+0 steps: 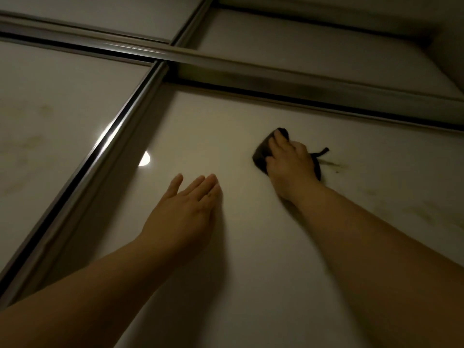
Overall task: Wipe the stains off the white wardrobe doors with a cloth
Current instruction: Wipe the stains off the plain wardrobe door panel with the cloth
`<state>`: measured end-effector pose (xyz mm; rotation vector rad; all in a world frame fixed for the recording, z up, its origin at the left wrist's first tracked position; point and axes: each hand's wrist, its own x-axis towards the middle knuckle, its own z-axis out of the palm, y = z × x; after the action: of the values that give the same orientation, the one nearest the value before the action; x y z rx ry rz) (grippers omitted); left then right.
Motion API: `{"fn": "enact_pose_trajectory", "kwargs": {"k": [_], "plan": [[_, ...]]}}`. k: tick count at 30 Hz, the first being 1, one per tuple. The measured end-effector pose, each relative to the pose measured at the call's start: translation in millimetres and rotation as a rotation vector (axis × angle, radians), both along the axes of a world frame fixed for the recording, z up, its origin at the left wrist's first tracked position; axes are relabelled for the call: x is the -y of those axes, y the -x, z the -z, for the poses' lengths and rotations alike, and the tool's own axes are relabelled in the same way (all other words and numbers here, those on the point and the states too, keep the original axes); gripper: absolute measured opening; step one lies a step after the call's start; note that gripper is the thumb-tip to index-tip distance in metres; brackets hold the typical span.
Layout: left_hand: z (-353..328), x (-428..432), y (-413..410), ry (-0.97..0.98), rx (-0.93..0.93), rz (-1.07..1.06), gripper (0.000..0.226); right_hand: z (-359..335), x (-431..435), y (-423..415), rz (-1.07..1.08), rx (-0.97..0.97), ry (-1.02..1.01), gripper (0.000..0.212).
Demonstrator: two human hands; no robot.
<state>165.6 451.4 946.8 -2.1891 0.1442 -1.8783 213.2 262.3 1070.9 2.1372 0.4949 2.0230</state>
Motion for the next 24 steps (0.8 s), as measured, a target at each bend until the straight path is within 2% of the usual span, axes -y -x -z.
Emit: {"fn": "enact_pose_trajectory", "kwargs": {"k": [4,7,8,10,12,14,16,20,24], "plan": [[-1.2,1.9,0.9,-0.002,0.001,0.005,0.074,35.1,-20.2,8.2,-0.137,-0.029,0.122,0.052],[-0.6,2.4,0.4,0.014,0.014,0.025,0.056,89.2,4.0,3.2,-0.216,-0.003,0.202,0.061],[0.1,2.3,1.1,0.013,0.022,0.038,0.056,98.4,17.4,3.4,-0.205,0.003,0.211,0.065],[2.1,3.6,4.2,0.004,0.034,0.071,0.06,89.2,43.8,-4.1,-0.149,0.041,0.158,0.063],[2.5,6.4,4.2,-0.004,0.024,0.114,0.055,61.2,58.8,-10.6,-0.101,0.037,0.002,0.061],[0.3,11.1,1.1,-0.002,0.002,0.158,0.051,39.2,51.8,-9.9,-0.065,-0.018,-0.098,0.062],[-0.4,16.2,-3.9,-0.01,0.001,0.181,0.053,36.6,28.9,-6.0,-0.058,-0.04,-0.112,0.057],[4.2,21.7,-9.6,-0.021,0.017,0.206,0.053,89.1,4.0,-0.7,-0.15,0.004,-0.001,0.055],[4.3,19.2,-11.5,-0.023,-0.022,0.185,0.057,142.3,33.6,-3.0,-0.17,0.045,0.159,0.056]]}}
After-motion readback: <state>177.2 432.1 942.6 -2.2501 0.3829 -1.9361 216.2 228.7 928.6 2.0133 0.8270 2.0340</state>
